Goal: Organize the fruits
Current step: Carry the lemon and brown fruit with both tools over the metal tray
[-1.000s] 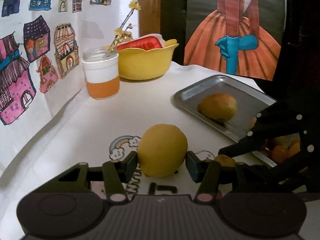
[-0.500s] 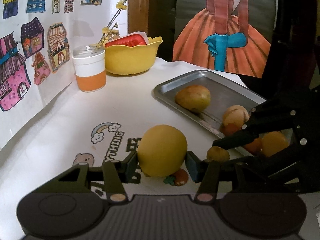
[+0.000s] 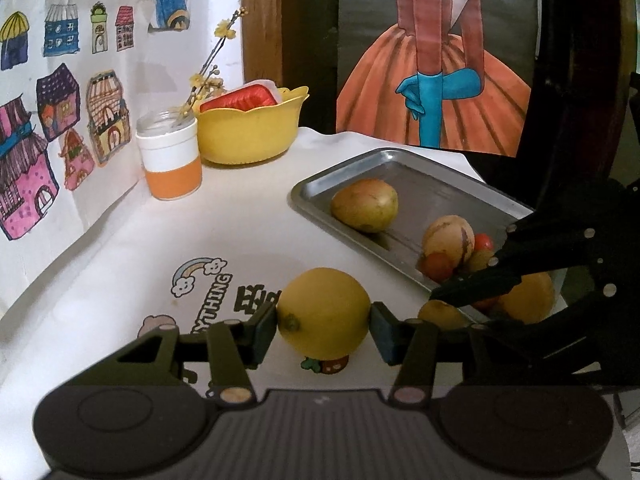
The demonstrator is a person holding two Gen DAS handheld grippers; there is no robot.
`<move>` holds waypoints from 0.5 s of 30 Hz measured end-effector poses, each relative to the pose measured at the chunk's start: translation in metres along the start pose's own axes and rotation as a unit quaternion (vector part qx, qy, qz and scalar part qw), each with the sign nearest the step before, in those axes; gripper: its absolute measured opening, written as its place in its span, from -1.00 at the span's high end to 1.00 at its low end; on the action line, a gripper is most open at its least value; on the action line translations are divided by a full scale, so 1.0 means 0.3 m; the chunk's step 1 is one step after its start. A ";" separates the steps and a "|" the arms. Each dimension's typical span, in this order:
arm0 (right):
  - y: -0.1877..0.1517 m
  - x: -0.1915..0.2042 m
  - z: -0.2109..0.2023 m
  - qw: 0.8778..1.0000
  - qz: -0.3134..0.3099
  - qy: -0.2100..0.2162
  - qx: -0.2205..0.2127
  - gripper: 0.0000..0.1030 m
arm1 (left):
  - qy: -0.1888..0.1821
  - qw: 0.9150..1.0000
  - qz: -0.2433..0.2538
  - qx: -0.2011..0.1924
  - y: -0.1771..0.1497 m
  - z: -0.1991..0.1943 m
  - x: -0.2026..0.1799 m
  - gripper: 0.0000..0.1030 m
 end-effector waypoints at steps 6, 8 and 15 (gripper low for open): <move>-0.005 -0.010 0.000 1.000 0.007 -0.003 -0.001 0.43 | 0.000 1.000 0.010 -0.002 0.008 0.012 -0.004 -0.09; -0.003 -0.012 0.004 1.000 0.009 -0.004 -0.001 0.43 | -0.003 1.000 0.014 -0.002 0.012 0.021 -0.009 -0.11; -0.005 -0.015 0.022 1.000 0.009 -0.002 0.006 0.43 | -0.011 1.000 0.015 0.003 0.014 0.062 -0.028 -0.13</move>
Point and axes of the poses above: each gripper's, at about its wrist camera, not at the fingertips, and z roughly the way its jaws point, x to its left, y to its top, the point moved 7 cm from there along z, roughly the way its jaws point, and after that the axes turned 5 degrees about y, right-handed, at the moved point
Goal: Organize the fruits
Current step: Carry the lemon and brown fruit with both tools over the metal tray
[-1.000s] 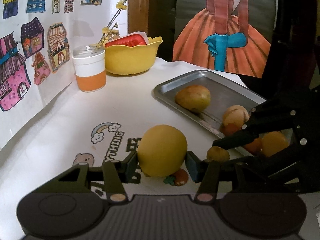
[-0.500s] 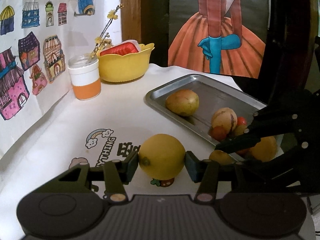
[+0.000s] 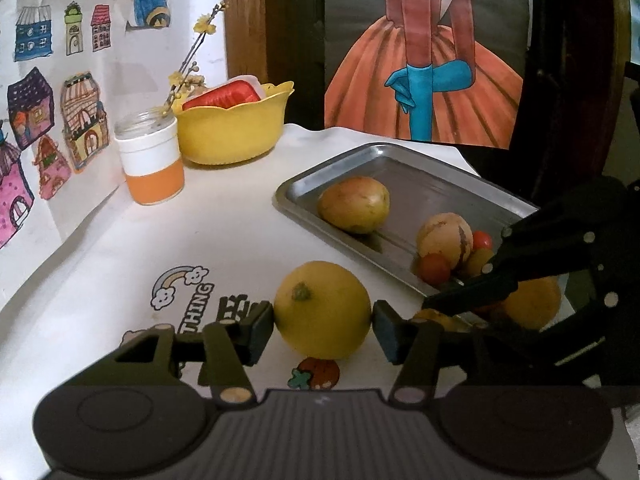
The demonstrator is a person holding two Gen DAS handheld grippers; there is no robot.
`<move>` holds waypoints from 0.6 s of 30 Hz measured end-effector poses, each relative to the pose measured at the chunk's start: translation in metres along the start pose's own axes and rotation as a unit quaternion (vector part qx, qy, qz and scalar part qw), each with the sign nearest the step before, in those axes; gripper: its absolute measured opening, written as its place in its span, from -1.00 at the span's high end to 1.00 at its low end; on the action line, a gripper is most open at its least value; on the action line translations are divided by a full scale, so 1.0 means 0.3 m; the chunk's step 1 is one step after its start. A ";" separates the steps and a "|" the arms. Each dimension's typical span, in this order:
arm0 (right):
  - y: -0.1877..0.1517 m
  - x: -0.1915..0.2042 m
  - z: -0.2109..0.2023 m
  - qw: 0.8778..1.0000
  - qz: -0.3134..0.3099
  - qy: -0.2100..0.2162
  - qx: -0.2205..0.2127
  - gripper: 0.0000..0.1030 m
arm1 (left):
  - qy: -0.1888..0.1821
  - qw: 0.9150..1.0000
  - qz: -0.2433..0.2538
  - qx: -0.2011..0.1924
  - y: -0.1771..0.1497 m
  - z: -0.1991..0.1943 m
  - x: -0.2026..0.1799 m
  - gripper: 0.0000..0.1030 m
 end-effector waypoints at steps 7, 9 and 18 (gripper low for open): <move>0.005 -0.007 0.000 1.000 0.003 0.001 -0.003 0.43 | 0.002 1.000 -0.003 0.004 0.003 -0.004 -0.003 -0.11; 0.006 -0.010 -0.005 1.000 0.005 0.000 -0.007 0.43 | 0.003 1.000 -0.009 0.004 0.005 -0.006 0.001 -0.10; -0.008 -0.013 -0.039 1.000 0.017 -0.004 -0.018 0.43 | 0.005 1.000 -0.019 0.005 0.001 -0.018 -0.003 -0.10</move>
Point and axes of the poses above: each gripper's, at about its wrist camera, not at the fingertips, and z roughly the way its jaws point, x to its left, y to its top, the point moved 7 cm from there along z, roughly the way its jaws point, and after that the axes turned 5 degrees about y, right-handed, at the moved point
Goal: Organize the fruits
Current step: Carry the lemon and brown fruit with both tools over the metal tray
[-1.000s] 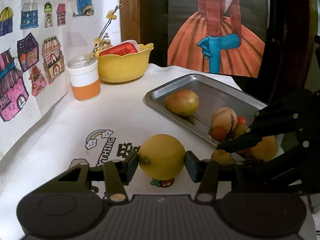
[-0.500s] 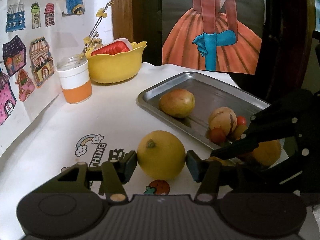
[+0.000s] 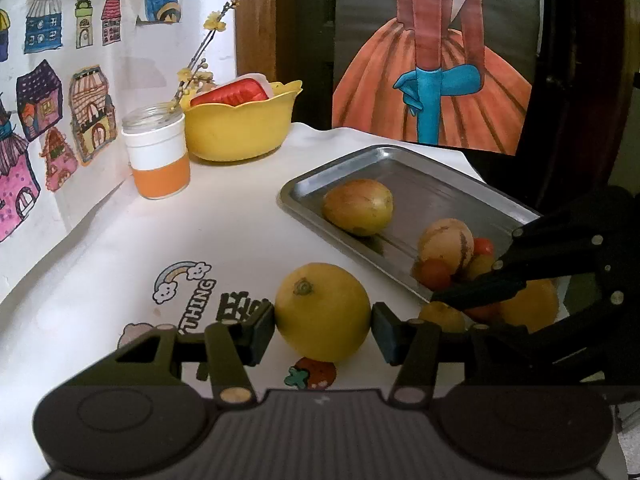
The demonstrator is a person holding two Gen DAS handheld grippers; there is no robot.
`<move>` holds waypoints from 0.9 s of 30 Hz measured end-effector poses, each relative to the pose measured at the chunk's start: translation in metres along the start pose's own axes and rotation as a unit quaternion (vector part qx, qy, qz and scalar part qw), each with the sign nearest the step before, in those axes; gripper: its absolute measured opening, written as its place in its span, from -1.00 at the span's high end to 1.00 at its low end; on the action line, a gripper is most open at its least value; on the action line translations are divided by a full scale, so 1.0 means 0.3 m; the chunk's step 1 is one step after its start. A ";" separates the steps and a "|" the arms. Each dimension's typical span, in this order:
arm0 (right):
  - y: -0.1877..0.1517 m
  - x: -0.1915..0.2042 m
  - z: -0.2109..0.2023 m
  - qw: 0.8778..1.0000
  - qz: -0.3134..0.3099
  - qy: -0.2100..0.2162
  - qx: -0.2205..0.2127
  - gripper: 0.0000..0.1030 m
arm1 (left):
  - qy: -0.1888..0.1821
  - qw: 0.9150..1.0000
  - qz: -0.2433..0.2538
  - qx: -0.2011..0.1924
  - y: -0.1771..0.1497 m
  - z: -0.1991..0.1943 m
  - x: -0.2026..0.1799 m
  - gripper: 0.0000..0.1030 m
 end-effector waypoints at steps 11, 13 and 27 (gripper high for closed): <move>-0.024 -0.014 -0.057 1.000 0.018 -0.013 -0.016 0.43 | -0.011 1.000 -0.004 -0.005 0.018 -0.018 -0.050 -0.09; -0.026 -0.023 -0.071 0.999 0.022 -0.017 -0.021 0.43 | -0.012 1.000 -0.006 -0.007 0.026 -0.017 -0.059 -0.09; -0.028 -0.120 -0.151 0.995 0.046 -0.057 -0.061 0.43 | -0.027 0.999 -0.036 -0.030 0.133 0.036 -0.117 -0.09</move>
Point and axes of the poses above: each gripper's, at about its wrist camera, not at the fingertips, and z roughly the way its jaws point, x to its left, y to its top, the point moved 7 cm from there along z, roughly the way its jaws point, and after that the axes turned 5 degrees about y, right-handed, at the moved point
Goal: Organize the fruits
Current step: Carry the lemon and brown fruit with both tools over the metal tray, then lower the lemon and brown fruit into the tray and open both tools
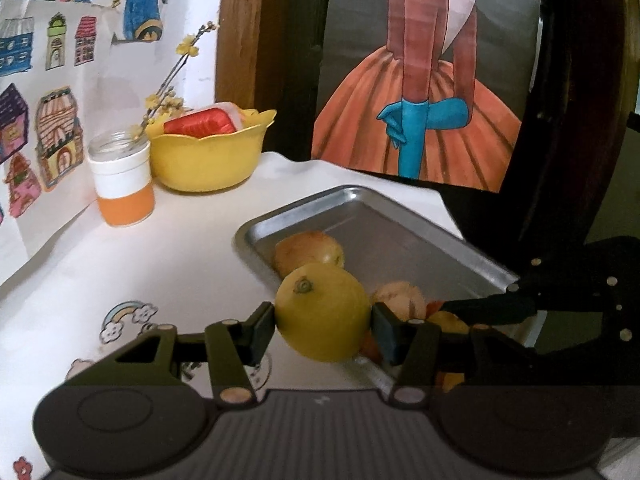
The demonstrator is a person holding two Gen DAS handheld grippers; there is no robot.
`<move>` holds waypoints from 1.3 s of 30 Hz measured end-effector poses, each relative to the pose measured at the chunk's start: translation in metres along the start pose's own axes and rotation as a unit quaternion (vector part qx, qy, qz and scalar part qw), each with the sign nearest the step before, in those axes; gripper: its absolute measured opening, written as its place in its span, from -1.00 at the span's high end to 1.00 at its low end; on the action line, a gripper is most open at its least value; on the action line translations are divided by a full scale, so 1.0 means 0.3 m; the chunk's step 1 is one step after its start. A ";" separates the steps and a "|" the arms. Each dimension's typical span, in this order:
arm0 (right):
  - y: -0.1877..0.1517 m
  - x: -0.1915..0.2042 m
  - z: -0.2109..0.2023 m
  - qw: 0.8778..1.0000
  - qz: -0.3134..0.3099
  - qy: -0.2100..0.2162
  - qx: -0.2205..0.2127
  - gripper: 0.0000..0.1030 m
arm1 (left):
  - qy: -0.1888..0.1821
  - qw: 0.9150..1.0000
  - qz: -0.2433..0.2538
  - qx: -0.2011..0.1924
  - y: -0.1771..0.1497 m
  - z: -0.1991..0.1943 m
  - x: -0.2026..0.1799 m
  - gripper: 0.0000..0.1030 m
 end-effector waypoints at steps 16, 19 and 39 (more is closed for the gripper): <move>-0.032 -0.217 -0.024 0.997 0.048 -0.060 -0.026 0.43 | -0.005 1.000 -0.009 -0.002 0.058 0.133 -0.063 -0.10; -0.041 -0.248 -0.006 0.996 0.056 -0.064 -0.026 0.43 | -0.006 1.000 -0.002 -0.004 0.066 0.145 -0.075 -0.10; -0.105 -0.300 0.069 0.994 0.084 -0.077 -0.007 0.43 | 0.001 1.000 0.010 0.006 0.067 0.213 -0.117 -0.12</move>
Point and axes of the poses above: each gripper's, at about its wrist camera, not at the fingertips, and z roughly the way its jaws point, x to its left, y to its top, the point moved 7 cm from there along z, roughly the way its jaws point, and after that the axes turned 5 degrees about y, right-handed, at the moved point
